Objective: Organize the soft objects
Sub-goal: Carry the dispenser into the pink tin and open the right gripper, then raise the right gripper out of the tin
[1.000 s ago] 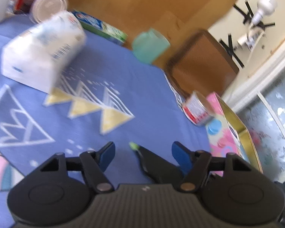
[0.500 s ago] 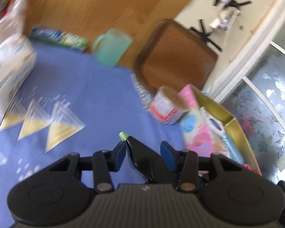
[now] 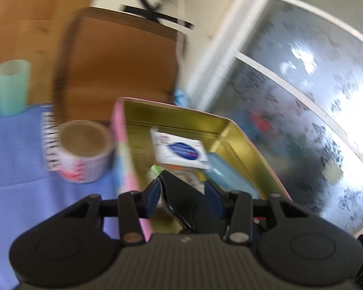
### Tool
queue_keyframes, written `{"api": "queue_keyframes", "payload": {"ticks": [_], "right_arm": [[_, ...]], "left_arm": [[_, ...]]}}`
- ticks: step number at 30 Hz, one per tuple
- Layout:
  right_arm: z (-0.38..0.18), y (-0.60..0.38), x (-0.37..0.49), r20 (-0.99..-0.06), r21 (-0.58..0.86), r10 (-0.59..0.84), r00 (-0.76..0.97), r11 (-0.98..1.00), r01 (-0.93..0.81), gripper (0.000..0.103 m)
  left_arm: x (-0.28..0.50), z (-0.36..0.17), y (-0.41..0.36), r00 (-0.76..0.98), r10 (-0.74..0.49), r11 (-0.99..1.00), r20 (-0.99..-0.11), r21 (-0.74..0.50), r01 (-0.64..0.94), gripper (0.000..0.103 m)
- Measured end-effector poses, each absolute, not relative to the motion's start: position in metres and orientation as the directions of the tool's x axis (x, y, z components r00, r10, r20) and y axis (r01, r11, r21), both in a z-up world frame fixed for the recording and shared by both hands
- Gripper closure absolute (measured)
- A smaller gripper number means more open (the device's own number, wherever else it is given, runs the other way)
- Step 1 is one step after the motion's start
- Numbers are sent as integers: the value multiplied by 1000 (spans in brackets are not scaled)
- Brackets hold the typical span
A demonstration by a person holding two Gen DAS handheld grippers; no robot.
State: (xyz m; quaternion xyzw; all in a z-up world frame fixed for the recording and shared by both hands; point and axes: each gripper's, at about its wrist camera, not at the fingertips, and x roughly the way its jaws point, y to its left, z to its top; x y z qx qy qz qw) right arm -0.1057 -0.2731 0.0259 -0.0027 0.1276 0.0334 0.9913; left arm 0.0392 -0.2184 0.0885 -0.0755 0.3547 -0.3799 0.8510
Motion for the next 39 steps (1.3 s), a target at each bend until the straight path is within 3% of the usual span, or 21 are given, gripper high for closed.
{"api": "queue_keyframes", "payload": {"ticks": [5, 7, 13, 15, 25, 28, 30, 39], "right_arm": [[15, -315, -90, -251, -109, -200, 947, 978, 178, 50], [12, -336, -85, -281, -87, -251, 926, 968, 236, 50], [10, -371, -110, -281, 62, -231, 931, 964, 258, 50], [12, -374, -116, -280, 116, -211, 936, 961, 251, 50], [28, -368, -131, -272, 297, -144, 951, 928, 225, 50], [32, -363, -135, -287, 333, -112, 951, 919, 209, 48], [36, -360, -138, -296, 367, -94, 951, 908, 204, 42], [47, -337, -152, -322, 456, -47, 946, 868, 198, 36]], "left_arm": [[41, 86, -260, 490, -664, 724, -564, -321, 611, 60], [38, 85, -261, 490, -662, 725, -567, -321, 609, 56], [28, 74, -263, 541, -569, 785, -619, -215, 581, 51], [20, 74, -260, 567, -540, 801, -622, -171, 574, 44], [-20, 85, -226, 675, -471, 839, -568, -51, 542, 26], [-26, 87, -213, 681, -468, 842, -563, -50, 538, 13], [-32, 88, -204, 693, -468, 844, -549, -43, 535, 2], [-48, 88, -176, 706, -443, 856, -553, -27, 516, 0]]}}
